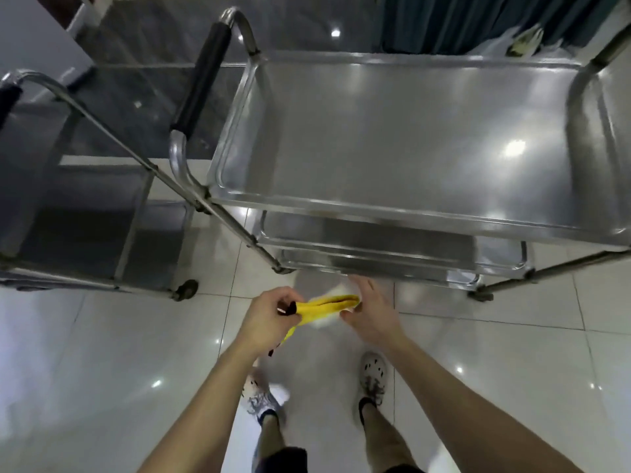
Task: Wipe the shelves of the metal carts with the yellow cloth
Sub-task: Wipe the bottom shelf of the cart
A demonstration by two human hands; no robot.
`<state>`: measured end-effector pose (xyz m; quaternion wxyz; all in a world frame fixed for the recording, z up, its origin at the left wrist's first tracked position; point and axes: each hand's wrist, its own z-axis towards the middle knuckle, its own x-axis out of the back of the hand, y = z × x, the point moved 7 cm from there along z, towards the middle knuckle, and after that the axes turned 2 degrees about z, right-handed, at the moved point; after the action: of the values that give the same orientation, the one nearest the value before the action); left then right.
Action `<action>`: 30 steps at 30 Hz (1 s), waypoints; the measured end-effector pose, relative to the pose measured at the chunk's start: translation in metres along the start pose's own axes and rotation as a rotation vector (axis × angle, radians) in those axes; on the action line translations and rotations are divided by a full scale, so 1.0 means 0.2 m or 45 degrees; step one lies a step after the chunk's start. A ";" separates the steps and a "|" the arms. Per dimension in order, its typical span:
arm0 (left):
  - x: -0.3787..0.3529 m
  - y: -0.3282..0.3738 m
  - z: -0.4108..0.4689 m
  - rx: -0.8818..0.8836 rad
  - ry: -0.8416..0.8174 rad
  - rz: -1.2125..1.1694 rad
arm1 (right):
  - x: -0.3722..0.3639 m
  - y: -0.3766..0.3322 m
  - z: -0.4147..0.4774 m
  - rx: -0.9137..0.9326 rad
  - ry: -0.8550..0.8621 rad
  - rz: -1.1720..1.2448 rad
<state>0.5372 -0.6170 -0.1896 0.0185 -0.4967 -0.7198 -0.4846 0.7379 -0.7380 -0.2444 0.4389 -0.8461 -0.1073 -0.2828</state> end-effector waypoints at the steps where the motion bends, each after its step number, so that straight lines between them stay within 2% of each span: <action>1: 0.01 -0.03 0.05 -0.015 -0.036 0.025 | -0.03 0.01 0.03 -0.027 0.030 0.025; 6: 0.08 -0.18 0.31 -0.086 -0.159 0.145 | -0.22 0.03 0.13 -0.192 0.166 0.041; 9: 0.09 -0.32 0.47 -0.144 -0.146 0.153 | -0.35 0.02 0.17 -0.200 0.326 0.096; 12: 0.06 -0.52 0.66 -0.158 -0.093 0.079 | -0.53 0.08 0.28 -0.227 0.384 0.104; 18: -0.17 -0.99 1.18 -0.177 0.068 -0.001 | -0.94 0.42 0.68 -0.121 0.505 0.211; 24: -0.48 -1.40 1.74 -0.251 0.186 -0.028 | -1.29 0.91 1.19 -0.052 0.655 0.133; 27: -0.60 -1.53 1.98 -0.285 0.204 -0.011 | -1.37 1.10 1.41 -0.039 0.699 0.092; 30: -0.67 -1.56 2.16 -0.314 0.253 -0.129 | -1.39 1.19 1.60 0.066 0.726 0.091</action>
<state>0.5720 -0.4133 -0.6987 0.0041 -0.4078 -0.6737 -0.6163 0.7355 -0.6033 -0.7109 0.4823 -0.7243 0.0430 -0.4908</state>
